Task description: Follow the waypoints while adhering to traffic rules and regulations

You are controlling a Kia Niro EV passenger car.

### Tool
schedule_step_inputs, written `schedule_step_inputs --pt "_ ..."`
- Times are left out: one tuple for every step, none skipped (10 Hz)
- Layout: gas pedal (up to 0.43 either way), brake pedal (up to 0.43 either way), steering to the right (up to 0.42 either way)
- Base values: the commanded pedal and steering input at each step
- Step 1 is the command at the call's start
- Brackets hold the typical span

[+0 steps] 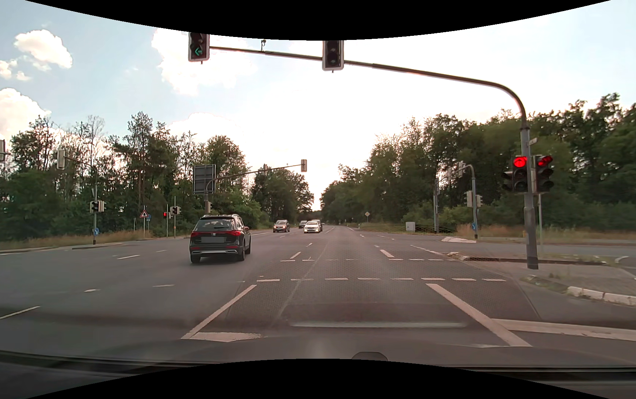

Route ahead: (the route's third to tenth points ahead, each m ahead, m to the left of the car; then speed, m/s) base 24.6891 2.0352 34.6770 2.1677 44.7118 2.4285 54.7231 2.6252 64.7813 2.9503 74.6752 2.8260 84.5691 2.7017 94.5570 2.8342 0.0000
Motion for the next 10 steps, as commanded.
schedule_step_inputs --pt "0.0 0.311 -0.008" --pt "0.0 0.311 -0.008" --pt "0.0 0.311 -0.008" --pt "0.0 0.311 -0.008" --pt "0.0 0.311 -0.008" --pt "0.0 0.311 -0.008" --pt "0.0 0.311 -0.008" --pt "0.0 0.305 -0.008" --pt "0.0 0.311 -0.008" --pt "0.0 0.311 -0.008"
